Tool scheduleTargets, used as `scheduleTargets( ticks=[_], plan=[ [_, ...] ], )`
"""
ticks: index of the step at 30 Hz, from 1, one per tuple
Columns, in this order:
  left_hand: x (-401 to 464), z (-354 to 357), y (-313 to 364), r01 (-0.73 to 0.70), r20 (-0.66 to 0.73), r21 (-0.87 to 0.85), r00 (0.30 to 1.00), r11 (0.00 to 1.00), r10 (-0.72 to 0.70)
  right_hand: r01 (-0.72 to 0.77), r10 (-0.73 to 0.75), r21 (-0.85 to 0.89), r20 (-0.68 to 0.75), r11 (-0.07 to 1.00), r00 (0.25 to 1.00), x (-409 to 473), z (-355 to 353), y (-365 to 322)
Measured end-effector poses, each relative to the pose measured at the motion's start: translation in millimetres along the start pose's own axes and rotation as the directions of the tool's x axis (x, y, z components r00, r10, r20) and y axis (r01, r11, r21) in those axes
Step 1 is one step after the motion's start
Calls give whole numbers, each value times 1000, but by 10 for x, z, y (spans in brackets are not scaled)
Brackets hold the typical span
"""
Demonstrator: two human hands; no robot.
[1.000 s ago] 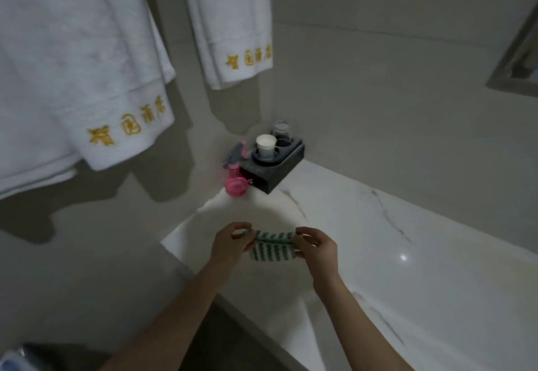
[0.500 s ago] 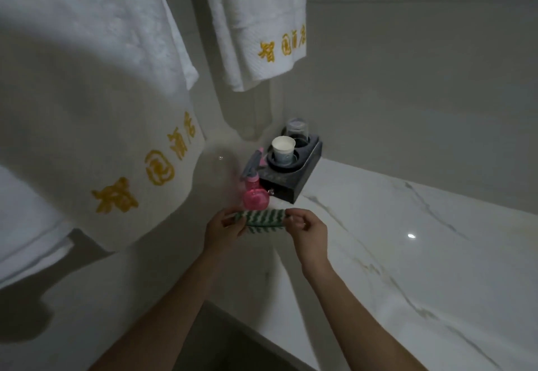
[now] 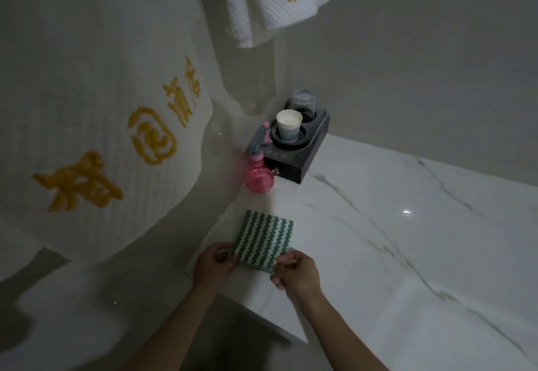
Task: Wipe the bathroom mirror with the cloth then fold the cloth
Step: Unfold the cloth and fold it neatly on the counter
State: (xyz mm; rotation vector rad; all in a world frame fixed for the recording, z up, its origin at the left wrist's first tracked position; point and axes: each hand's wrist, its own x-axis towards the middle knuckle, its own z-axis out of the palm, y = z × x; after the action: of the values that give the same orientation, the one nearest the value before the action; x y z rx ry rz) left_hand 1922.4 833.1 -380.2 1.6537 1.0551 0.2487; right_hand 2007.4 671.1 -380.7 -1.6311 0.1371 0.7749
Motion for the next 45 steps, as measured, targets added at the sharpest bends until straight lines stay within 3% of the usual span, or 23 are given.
scheduleTargets(
  ticks=[3,11,16,20,23,27,29,38,45],
  plan=[
    [-34,29,38,-51,-47,131,997,990,58,0,0,-72,11,997,1000,-26,-5,-29],
    [-115,13,84,-109,-94,282,986,953,140,-35,69,-312,101,950,993,-81,-46,-130],
    [-25,-14,132,-209,-100,378,959,902,264,173,-195,-540,16,824,981,-41,-92,-335],
    [196,65,279,-453,147,529,881,717,449,211,-304,-576,-70,790,950,10,-122,-519],
    [418,176,400,-571,293,543,816,616,499,183,-303,-660,-71,729,950,82,-146,-565],
    [654,290,541,-713,442,586,680,385,585,196,-340,-727,-55,658,939,204,-163,-560],
    [721,294,570,-740,501,596,647,312,575,215,-362,-758,-29,616,932,263,-171,-550],
    [808,353,656,-704,545,650,695,288,468,208,-361,-740,-49,640,931,438,-196,-644],
    [844,486,817,-636,437,695,744,335,505,197,-424,-790,-87,580,901,544,-209,-758]
  ],
)
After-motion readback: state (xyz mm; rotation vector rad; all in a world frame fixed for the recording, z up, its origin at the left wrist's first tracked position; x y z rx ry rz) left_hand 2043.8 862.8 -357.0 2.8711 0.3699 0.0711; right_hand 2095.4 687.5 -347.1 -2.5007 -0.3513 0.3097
